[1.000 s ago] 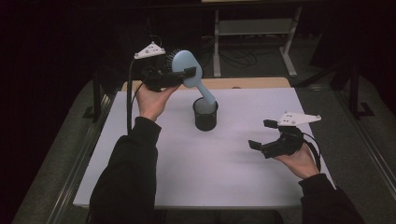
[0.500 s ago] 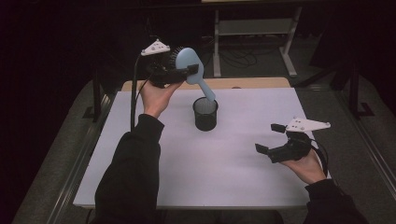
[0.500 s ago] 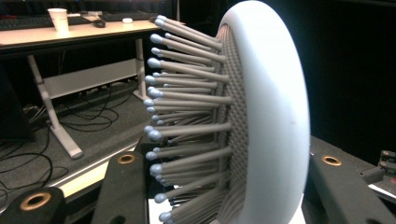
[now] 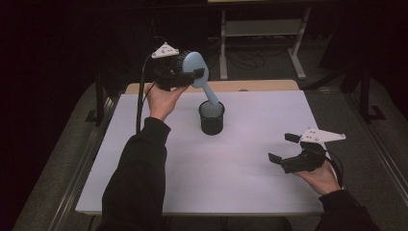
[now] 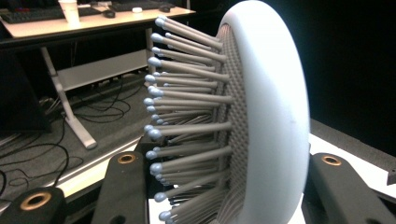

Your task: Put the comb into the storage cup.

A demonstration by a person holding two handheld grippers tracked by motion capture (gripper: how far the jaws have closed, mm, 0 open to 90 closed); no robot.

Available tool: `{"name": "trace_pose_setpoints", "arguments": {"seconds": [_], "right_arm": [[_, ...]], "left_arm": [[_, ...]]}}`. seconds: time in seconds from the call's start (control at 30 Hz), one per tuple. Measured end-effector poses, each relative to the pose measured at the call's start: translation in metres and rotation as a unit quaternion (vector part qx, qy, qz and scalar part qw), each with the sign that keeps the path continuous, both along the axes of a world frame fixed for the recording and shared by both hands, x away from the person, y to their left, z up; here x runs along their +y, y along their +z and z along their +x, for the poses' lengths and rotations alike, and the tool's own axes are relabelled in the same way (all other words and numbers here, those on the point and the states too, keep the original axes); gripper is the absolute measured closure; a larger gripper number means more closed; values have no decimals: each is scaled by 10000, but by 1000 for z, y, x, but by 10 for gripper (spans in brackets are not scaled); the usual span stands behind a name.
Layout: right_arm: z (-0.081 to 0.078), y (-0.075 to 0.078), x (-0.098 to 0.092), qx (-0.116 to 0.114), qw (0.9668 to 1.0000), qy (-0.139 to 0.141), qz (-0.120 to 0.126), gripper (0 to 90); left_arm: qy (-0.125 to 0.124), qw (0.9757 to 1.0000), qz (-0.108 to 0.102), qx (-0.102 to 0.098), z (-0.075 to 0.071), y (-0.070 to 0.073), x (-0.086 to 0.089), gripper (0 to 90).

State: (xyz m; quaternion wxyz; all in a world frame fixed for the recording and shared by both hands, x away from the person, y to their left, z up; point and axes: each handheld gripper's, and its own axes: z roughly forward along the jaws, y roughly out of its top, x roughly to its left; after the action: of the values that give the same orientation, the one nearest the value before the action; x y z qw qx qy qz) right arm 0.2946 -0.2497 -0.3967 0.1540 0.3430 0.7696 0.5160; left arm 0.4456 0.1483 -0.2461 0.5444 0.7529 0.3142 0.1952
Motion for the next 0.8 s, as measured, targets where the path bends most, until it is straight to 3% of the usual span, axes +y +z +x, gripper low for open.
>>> {"name": "trace_pose_setpoints", "arguments": {"seconds": [0.37,0.8], "right_arm": [[-6,-5,-8,-16,10000,-72,23,0],[-9,-10,-11,-21,10000,-94,2,0]], "left_arm": [[35,9998,173,83,4,-12,0,510],[53,9995,195,224,8,-27,2,510]]}}
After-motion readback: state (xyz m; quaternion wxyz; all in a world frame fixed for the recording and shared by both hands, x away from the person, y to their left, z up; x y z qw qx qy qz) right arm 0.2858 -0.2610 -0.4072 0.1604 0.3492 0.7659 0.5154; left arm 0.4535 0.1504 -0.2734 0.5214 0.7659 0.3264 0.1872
